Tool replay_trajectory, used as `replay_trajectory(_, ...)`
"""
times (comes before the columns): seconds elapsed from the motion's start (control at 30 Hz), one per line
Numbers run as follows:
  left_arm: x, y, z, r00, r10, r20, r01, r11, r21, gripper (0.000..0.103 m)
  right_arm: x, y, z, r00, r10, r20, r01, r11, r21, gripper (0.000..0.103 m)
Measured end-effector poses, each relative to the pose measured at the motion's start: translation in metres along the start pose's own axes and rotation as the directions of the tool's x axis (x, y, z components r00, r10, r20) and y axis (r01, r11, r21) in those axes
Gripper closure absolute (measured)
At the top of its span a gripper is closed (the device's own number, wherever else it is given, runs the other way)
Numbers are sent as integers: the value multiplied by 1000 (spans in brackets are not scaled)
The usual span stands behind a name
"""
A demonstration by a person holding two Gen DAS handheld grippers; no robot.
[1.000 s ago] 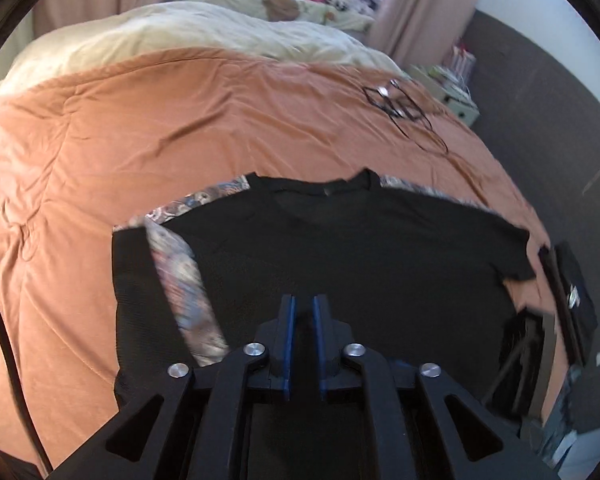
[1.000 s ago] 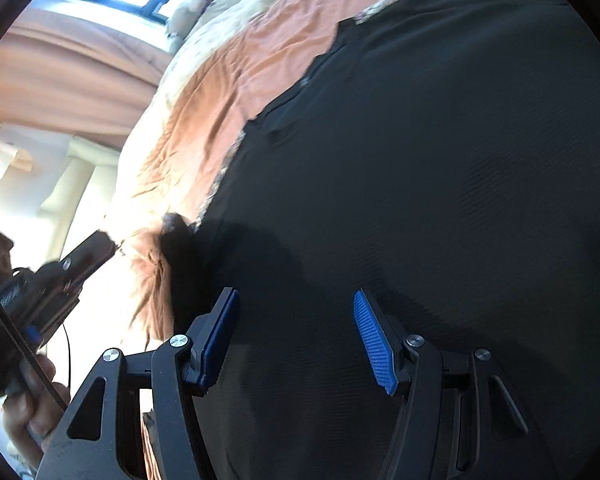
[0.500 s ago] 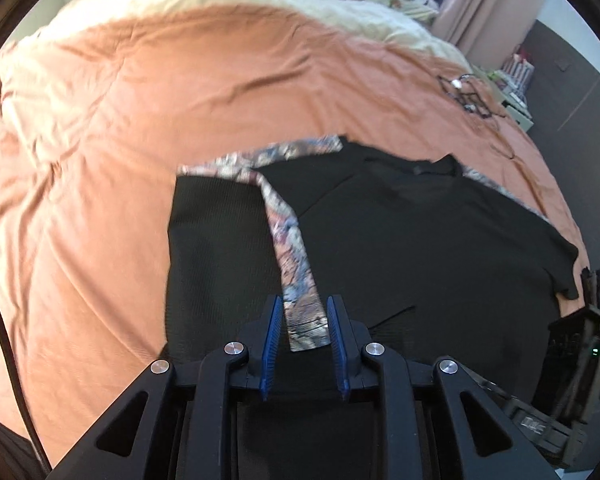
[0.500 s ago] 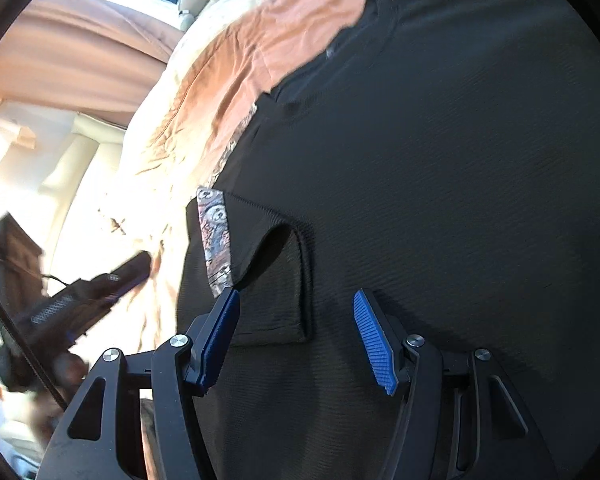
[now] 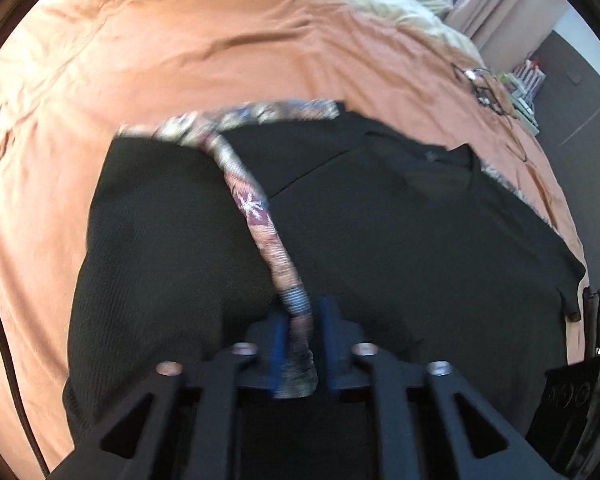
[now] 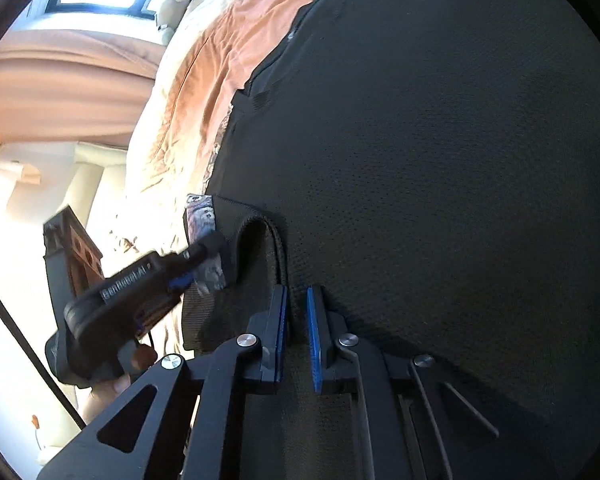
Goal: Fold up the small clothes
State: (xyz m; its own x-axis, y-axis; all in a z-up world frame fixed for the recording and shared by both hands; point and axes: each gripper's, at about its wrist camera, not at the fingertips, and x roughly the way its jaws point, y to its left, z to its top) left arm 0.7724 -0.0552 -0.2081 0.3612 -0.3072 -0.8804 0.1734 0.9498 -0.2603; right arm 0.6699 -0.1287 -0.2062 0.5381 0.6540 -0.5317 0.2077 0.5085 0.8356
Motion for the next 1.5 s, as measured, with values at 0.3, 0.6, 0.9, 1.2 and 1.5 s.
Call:
replay_trajectory(0.3,-44,-42,17,986,-118,121,106,989,105,40,-4,18,0,1000,-7,-2,6,997,-80,61)
replay_trajectory(0.6,-70,-3,11,986,-44,161,31,996,86,40,12,19,1,1000,17,-19,-19,994,-106,60)
replay_trajectory(0.9,-85,54,-8,985,119,128,-128,990,58,40,27,18,5,1000,14,-24,-16,994,-107,88)
replay_trajectory(1.2,-78,105,-36,980,192,50,-192,981,-13,44,15,9,-5,999,6,32,-5,999,-45,102)
replay_trajectory(1.5,-53,103,-57,982,188,-10,-188,982,0,57,-3,12,-19,997,-51,65,53,998,-40,102)
